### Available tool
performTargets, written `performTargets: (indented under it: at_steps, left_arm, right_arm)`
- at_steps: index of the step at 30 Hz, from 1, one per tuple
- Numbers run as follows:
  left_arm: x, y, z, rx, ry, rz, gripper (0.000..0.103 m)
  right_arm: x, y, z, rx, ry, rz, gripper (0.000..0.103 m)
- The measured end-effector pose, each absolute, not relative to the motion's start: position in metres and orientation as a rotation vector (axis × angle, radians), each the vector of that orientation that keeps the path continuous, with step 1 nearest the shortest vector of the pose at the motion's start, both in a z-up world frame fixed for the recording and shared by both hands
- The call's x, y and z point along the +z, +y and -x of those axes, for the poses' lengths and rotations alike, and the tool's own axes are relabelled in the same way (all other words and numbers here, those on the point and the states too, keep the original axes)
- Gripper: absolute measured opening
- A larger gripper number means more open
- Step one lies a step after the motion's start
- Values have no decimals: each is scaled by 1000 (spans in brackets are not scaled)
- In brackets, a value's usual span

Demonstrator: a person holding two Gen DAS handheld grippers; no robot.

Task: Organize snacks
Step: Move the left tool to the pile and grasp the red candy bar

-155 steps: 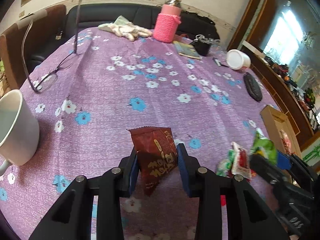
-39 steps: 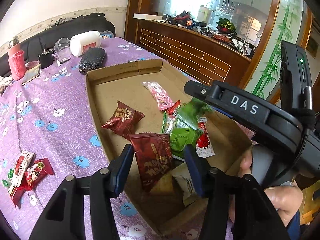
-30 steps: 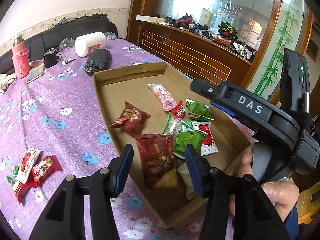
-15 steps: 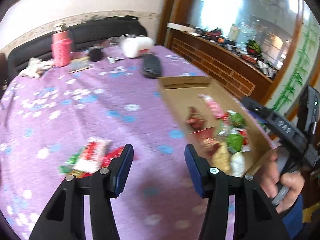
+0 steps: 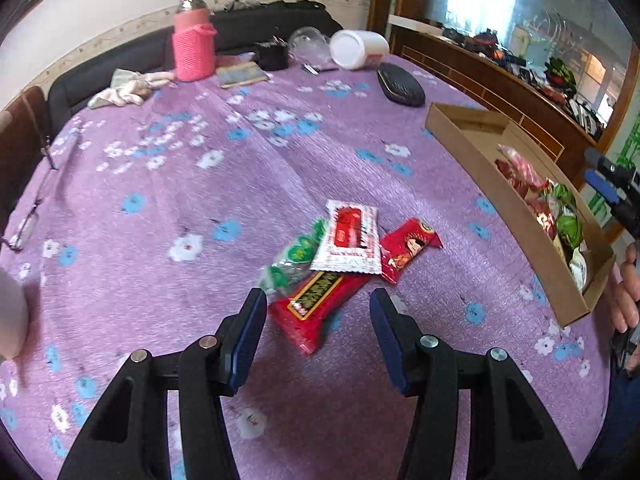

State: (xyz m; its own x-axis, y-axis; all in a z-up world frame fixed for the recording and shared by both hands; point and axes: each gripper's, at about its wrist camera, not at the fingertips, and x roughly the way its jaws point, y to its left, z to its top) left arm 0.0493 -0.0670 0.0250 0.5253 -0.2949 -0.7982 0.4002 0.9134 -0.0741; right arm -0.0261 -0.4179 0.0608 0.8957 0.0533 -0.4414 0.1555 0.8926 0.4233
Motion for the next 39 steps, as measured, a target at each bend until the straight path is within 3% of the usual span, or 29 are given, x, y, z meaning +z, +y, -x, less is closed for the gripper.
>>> performTargets:
  at_steps: [8, 12, 14, 15, 16, 20, 22, 23, 30, 39]
  left_arm:
    - [18, -80, -41, -478, 935, -160, 23]
    - [24, -90, -37, -464, 898, -202, 24]
    - [23, -92, -43, -439, 901, -196, 33]
    - [22, -93, -45, -440, 900, -189, 46]
    - [21, -94, -47, -440, 895, -189, 51]
    - [15, -103, -54, -444, 879, -211, 51]
    - [13, -106, -52, -451, 874, -231, 32]
    - [14, -108, -48, -469, 866, -245, 28]
    - [14, -108, -26, -515, 882, -289, 28]
    - [43, -71, -30, -485, 821, -155, 28]
  right_arm:
    - [63, -413, 26, -38, 456, -450, 61]
    - [63, -410, 25, -27, 457, -438, 61]
    - [63, -408, 25, -22, 455, -430, 61]
    - [63, -407, 25, -20, 454, -428, 61]
    - [64, -407, 25, -18, 452, -424, 61]
    - [64, -402, 25, -9, 452, -408, 61]
    - [65, -396, 25, 2, 461, -399, 61]
    - [67, -393, 25, 13, 467, -395, 61]
    - [78, -347, 23, 136, 583, -381, 61]
    - [61, -260, -18, 246, 884, -379, 61]
